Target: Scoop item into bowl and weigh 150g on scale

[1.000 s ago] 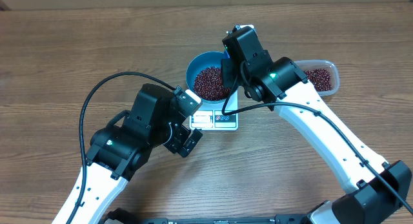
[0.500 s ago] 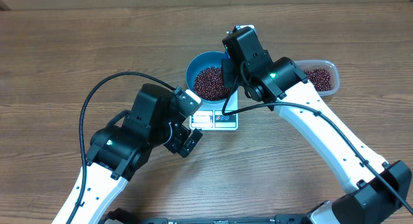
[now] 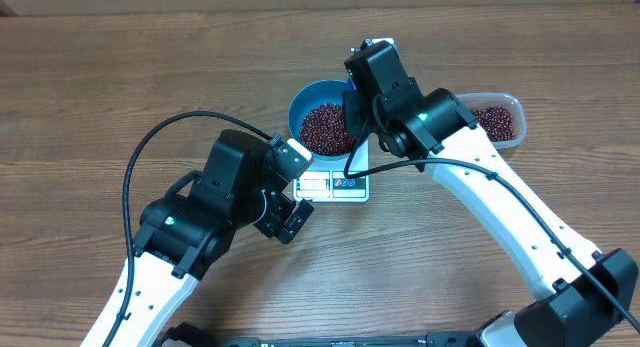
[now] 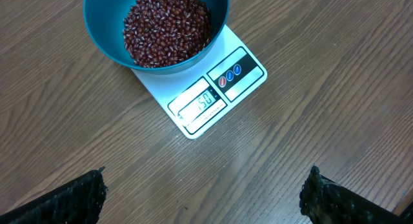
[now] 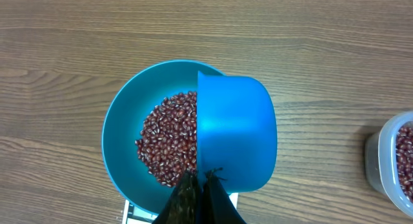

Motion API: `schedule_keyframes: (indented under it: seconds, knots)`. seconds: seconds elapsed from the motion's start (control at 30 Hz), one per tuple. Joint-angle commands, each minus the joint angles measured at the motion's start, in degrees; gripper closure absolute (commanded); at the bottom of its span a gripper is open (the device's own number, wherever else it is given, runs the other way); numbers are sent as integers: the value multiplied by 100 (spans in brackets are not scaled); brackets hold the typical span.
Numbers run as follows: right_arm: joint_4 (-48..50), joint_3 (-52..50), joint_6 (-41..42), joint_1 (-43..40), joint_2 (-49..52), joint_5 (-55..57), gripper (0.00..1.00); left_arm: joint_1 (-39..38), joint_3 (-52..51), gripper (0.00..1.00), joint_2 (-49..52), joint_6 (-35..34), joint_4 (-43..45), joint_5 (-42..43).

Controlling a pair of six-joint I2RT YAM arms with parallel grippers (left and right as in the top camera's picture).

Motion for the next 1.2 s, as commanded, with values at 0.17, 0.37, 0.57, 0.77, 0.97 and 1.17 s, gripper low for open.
schedule_keyframes:
  seconds: [0.17, 0.37, 0.57, 0.77, 0.97, 1.17]
  knots:
    - [39, 153, -15, -59, 24, 13, 96, 35, 87, 0, 22, 66, 9, 85]
    - [20, 153, -13, -59, 24, 138, 96, 35, 87, 0, 22, 63, 9, 85]
    - [7, 153, -52, -48, 24, 138, 96, 35, 87, 0, 22, 66, 9, 83]
    - [-2, 153, -26, -59, 24, 107, 96, 35, 87, 1, 22, 63, 9, 83]
    - [55, 153, -24, -70, 24, 11, 96, 35, 87, 1, 22, 63, 9, 83]
    - [87, 153, 26, -74, 24, -11, 96, 35, 87, 0, 22, 66, 9, 83]
